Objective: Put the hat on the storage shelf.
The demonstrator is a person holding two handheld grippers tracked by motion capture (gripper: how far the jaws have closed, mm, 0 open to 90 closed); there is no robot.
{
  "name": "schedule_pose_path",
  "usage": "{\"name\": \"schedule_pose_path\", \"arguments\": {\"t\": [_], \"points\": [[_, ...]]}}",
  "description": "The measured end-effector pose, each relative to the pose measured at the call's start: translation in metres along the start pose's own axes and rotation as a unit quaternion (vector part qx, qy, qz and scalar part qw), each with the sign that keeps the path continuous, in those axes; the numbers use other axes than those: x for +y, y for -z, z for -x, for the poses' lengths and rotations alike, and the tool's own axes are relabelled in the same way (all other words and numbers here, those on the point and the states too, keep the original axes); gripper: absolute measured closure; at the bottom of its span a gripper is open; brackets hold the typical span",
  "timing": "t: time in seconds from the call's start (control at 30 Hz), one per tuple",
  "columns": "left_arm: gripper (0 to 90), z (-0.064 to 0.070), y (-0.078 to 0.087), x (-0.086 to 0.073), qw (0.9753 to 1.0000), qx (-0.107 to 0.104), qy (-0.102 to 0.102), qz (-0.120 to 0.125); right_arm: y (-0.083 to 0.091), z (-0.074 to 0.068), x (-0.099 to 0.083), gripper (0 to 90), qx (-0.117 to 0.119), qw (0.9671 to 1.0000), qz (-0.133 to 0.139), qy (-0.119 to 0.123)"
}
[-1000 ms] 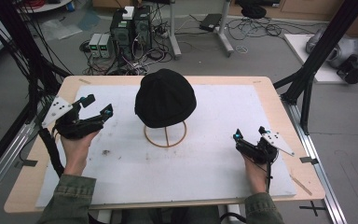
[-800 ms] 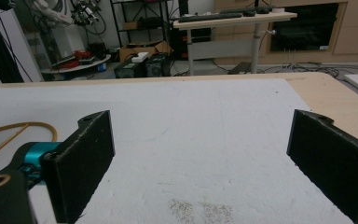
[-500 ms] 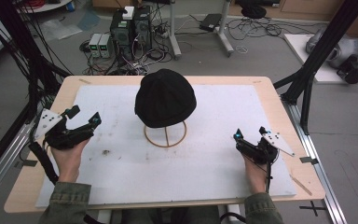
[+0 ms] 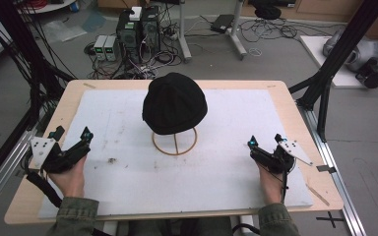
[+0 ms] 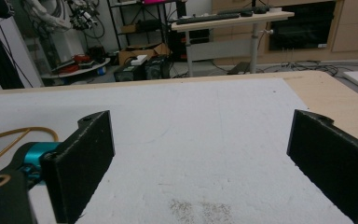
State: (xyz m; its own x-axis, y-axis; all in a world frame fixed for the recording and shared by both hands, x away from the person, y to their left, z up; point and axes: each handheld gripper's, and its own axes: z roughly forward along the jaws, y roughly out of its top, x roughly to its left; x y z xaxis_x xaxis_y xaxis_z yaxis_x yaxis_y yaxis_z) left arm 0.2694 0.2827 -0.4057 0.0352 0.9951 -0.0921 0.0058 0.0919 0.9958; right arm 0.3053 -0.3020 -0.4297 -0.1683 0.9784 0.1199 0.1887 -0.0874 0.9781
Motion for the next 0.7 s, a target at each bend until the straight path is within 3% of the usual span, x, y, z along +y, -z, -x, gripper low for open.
{"name": "schedule_pose_path", "arguments": {"t": [0.2, 0.4, 0.5, 0.7], "points": [[17.4, -0.004, 0.010, -0.016, 0.9992, 0.034, -0.016, -0.007, 0.003, -0.002, 0.000, 6.5, -0.010, 0.9999, 0.005, 0.005], [17.6, -0.011, 0.016, -0.025, 0.9966, 0.076, -0.026, -0.018, 0.008, -0.005, 0.000, 6.5, -0.026, 0.9991, 0.027, 0.016], [18.1, -0.014, 0.017, -0.028, 0.9962, 0.083, -0.017, -0.019, 0.010, -0.004, -0.002, 6.5, -0.032, 0.9988, 0.035, 0.003], [18.0, -0.012, 0.016, -0.028, 0.9967, 0.074, -0.025, -0.019, 0.012, 0.002, -0.004, 6.5, -0.038, 0.9984, 0.035, -0.022]]}}
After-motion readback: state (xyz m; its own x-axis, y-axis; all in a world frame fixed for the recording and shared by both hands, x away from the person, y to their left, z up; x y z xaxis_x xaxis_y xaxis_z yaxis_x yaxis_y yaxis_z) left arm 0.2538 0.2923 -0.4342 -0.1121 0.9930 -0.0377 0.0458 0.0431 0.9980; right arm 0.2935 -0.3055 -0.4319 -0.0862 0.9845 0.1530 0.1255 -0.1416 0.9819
